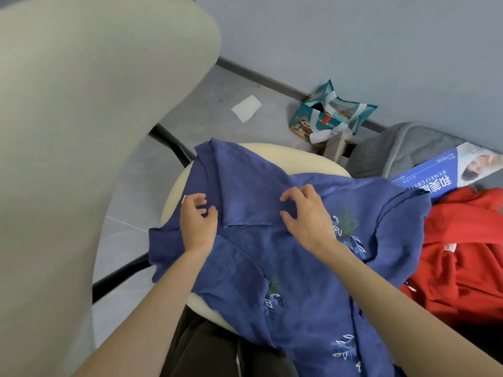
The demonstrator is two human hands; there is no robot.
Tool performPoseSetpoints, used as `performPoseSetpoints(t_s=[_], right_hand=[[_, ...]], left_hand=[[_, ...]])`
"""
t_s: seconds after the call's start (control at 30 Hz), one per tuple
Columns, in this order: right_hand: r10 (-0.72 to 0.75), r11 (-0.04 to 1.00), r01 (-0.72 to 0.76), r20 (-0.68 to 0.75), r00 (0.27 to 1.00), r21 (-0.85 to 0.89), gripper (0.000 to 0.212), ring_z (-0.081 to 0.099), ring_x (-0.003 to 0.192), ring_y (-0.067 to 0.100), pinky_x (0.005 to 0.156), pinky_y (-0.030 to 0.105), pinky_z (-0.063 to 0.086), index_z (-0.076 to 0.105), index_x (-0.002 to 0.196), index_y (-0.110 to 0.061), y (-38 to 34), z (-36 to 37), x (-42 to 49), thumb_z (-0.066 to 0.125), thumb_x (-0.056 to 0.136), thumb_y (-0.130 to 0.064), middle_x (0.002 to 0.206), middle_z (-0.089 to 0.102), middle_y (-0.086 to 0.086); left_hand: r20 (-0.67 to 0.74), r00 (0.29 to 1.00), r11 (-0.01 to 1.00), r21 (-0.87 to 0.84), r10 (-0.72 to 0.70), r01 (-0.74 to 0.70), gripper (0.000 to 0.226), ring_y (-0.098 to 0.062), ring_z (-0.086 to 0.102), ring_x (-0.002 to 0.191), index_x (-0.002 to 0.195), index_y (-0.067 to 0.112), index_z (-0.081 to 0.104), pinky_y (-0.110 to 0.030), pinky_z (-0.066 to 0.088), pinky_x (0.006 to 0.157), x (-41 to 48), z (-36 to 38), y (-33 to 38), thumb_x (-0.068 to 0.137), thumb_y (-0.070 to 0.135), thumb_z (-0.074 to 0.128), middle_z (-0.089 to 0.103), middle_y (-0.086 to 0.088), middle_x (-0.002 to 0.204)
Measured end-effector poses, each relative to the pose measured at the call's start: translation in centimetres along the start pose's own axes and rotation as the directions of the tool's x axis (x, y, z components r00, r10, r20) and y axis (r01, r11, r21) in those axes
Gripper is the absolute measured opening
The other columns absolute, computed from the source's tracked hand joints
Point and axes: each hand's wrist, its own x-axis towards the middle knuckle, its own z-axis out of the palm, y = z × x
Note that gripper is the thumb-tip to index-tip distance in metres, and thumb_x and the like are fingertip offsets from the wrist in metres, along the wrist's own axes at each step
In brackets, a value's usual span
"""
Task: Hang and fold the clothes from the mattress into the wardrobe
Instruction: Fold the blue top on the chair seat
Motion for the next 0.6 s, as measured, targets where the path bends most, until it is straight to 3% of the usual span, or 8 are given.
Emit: performPoseSetpoints(t_s=[0.07, 0.17, 0.27, 0.37, 0.5, 0.6], right_hand=[[-0.123, 0.989, 0.135, 0.172, 0.977, -0.059, 0.032, 0.045, 0.113, 0.018, 0.076, 0.034, 0.046, 0.054, 0.124, -0.027, -1.4, 0.7, 0.5, 0.052, 0.093, -0.018, 0.119, 0.049, -0.003], [-0.102, 0.951, 0.210, 0.410, 0.906, -0.228, 0.034, 0.050, 0.115, 0.024, 0.082, 0.034, 0.044, 0.055, 0.129, -0.027, -3.2, 2.2, 1.1, 0.043, 0.098, -0.020, 0.126, 0.052, -0.001], [-0.098, 0.943, 0.192, 0.323, 0.941, -0.272, 0.033, 0.058, 0.106, 0.024, 0.072, 0.030, 0.041, 0.060, 0.121, -0.026, -4.9, 2.5, 1.8, 0.042, 0.096, -0.015, 0.120, 0.060, -0.002], [-0.249, 0.915, 0.306, 0.228, 0.941, -0.263, 0.036, 0.056, 0.102, 0.025, 0.063, 0.031, 0.040, 0.055, 0.124, -0.025, -6.8, 2.7, 3.5, 0.046, 0.093, -0.008, 0.120, 0.056, -0.001], [-0.359, 0.843, 0.452, 0.322, 0.876, -0.291, 0.057, 0.053, 0.099, 0.027, 0.050, 0.028, 0.030, 0.042, 0.137, -0.023, -8.8, 3.5, 7.3, 0.048, 0.087, 0.003, 0.134, 0.039, 0.003], [-0.374, 0.811, 0.514, 0.428, 0.823, -0.279, 0.064, 0.052, 0.106, 0.028, 0.066, 0.029, 0.038, 0.031, 0.147, -0.021, -10.4, 4.1, 9.5, 0.048, 0.089, 0.001, 0.150, 0.025, 0.003]], left_hand=[[-0.063, 0.997, 0.998, 0.058, 0.036, -0.032, 0.029, -0.023, 0.053, 0.103, 0.114, 0.007, 0.054, -0.030, 0.043, 0.089, -1.0, -0.5, -0.7, 0.087, -0.003, 0.056, 0.056, -0.007, 0.116], [-0.173, 0.985, 0.981, 0.192, 0.018, 0.016, 0.038, -0.029, 0.044, 0.121, 0.125, 0.008, 0.053, -0.029, 0.031, 0.096, -2.2, -1.2, -1.8, 0.088, 0.000, 0.055, 0.050, -0.009, 0.131], [-0.248, 0.968, 0.975, 0.207, -0.033, 0.086, 0.052, -0.032, 0.037, 0.131, 0.136, 0.010, 0.045, -0.038, 0.029, 0.105, -2.8, -2.4, -2.6, 0.088, 0.011, 0.063, 0.042, -0.012, 0.143], [-0.248, 0.965, 0.968, 0.206, -0.088, 0.141, 0.084, -0.030, 0.026, 0.139, 0.145, 0.017, 0.034, -0.043, 0.025, 0.110, -3.0, -3.2, -3.7, 0.076, 0.032, 0.078, 0.032, -0.016, 0.149], [-0.231, 0.947, 0.923, 0.264, -0.223, 0.281, 0.104, -0.037, 0.015, 0.142, 0.150, 0.024, 0.018, -0.052, 0.020, 0.113, -2.6, -3.7, -5.3, 0.069, 0.040, 0.082, 0.017, -0.020, 0.155], [-0.242, 0.939, 0.924, 0.237, -0.245, 0.302, 0.105, -0.036, 0.024, 0.140, 0.151, 0.019, 0.015, -0.051, 0.027, 0.110, -2.5, -3.9, -6.4, 0.072, 0.034, 0.081, 0.028, -0.016, 0.152]])
